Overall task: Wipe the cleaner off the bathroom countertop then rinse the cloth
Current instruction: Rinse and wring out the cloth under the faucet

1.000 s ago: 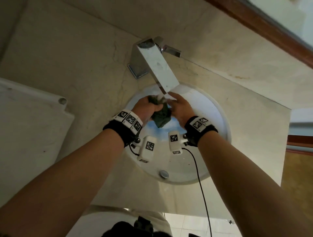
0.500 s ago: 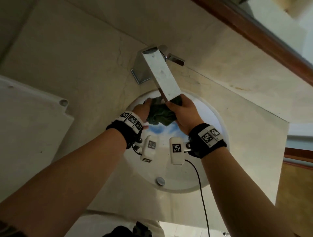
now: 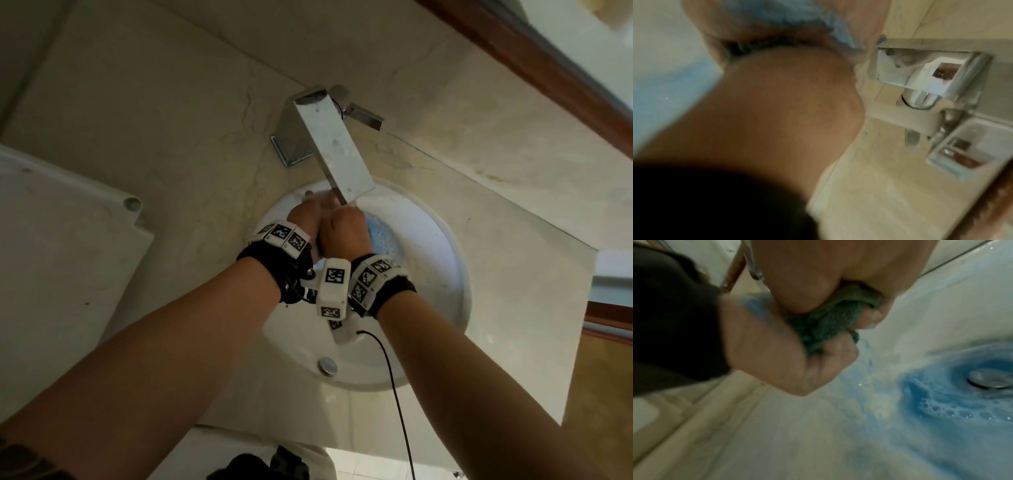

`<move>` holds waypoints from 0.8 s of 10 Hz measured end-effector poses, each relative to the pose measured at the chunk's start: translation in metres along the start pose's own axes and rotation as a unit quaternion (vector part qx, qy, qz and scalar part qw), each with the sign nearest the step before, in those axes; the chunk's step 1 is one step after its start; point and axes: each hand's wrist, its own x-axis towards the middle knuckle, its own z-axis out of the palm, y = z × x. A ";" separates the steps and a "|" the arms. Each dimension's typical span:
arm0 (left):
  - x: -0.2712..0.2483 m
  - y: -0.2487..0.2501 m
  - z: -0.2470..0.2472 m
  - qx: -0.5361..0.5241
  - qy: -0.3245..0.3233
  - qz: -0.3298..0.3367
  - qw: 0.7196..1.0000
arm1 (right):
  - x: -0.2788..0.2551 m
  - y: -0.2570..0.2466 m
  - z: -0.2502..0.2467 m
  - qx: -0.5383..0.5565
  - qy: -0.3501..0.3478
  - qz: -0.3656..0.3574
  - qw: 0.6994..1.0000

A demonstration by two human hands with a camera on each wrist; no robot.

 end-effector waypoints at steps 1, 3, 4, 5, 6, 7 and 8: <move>-0.003 -0.003 0.003 0.072 0.033 -0.009 0.997 | 0.004 -0.003 -0.007 -0.101 -0.025 -0.006 0.995; -0.011 -0.003 -0.002 0.215 0.029 0.047 0.975 | 0.007 0.006 -0.010 0.071 0.015 0.094 0.993; -0.012 0.000 -0.007 0.182 -0.003 0.113 0.977 | 0.013 0.022 0.002 0.211 0.047 0.214 0.953; -0.010 -0.004 -0.013 0.093 -0.017 0.111 0.989 | 0.007 0.042 0.008 0.383 -0.028 0.283 0.879; -0.005 -0.001 -0.019 0.141 0.032 0.091 0.985 | -0.012 0.036 -0.007 0.478 -0.020 0.234 0.846; -0.011 0.006 -0.020 0.151 0.052 -0.005 0.987 | -0.020 0.031 -0.017 0.279 0.062 0.122 0.950; -0.014 0.006 -0.017 0.038 -0.076 -0.028 0.996 | -0.032 0.012 -0.017 0.180 0.032 -0.029 0.983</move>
